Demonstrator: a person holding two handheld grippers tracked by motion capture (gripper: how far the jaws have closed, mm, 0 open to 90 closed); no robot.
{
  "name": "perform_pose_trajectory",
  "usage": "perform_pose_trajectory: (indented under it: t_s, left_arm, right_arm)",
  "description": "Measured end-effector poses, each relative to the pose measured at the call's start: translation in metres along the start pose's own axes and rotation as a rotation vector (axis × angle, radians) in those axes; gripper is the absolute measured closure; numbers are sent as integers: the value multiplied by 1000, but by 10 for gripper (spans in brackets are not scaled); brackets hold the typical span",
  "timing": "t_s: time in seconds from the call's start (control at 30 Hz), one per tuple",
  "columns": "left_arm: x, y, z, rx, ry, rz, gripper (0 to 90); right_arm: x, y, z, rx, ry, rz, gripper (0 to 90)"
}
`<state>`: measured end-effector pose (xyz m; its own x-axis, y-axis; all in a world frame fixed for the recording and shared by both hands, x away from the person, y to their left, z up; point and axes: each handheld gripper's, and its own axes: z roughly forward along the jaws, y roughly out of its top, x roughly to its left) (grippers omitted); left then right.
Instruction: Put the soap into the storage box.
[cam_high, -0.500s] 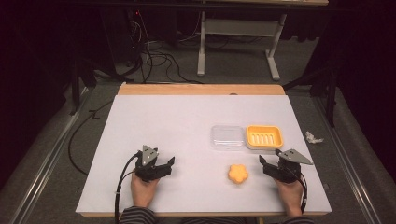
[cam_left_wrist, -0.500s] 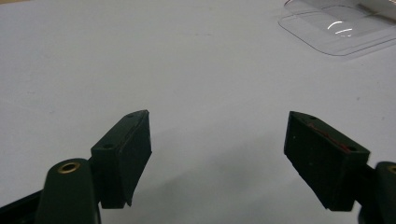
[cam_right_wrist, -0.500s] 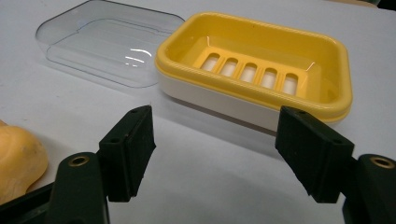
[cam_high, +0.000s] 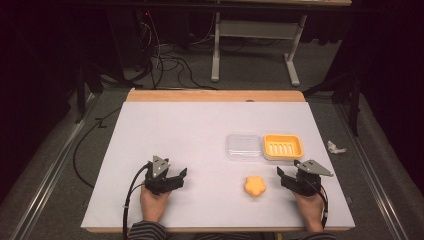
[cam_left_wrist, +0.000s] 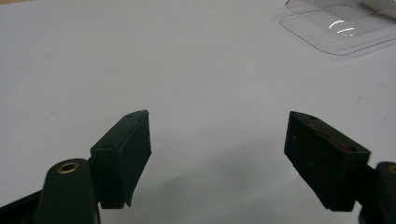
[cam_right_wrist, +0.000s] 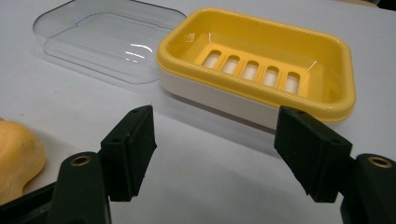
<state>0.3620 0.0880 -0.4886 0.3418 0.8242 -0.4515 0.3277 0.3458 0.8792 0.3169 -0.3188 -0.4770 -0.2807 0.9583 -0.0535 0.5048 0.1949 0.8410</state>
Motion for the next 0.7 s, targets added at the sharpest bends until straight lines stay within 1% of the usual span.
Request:
perform_pose_trajectory:
  t_s: [0.13,0.27,0.4,0.53,0.7]
  left_arm:
    - [0,0,0,0,0,1,235]
    - [0,0,-1,-1,-6,1,230]
    - [-2,-1,-2,-7,-17,14,220]
    - [-2,-1,-2,-6,-16,12,219]
    - [-1,-1,-2,-4,-17,11,218]
  right_arm:
    - [0,0,1,5,-2,-8,296]
    - [0,0,1,6,0,-6,294]
    - [3,0,0,-8,-15,-34,288]
    - [3,0,0,1,-6,-36,288]
    - [4,0,0,3,-15,-44,285]
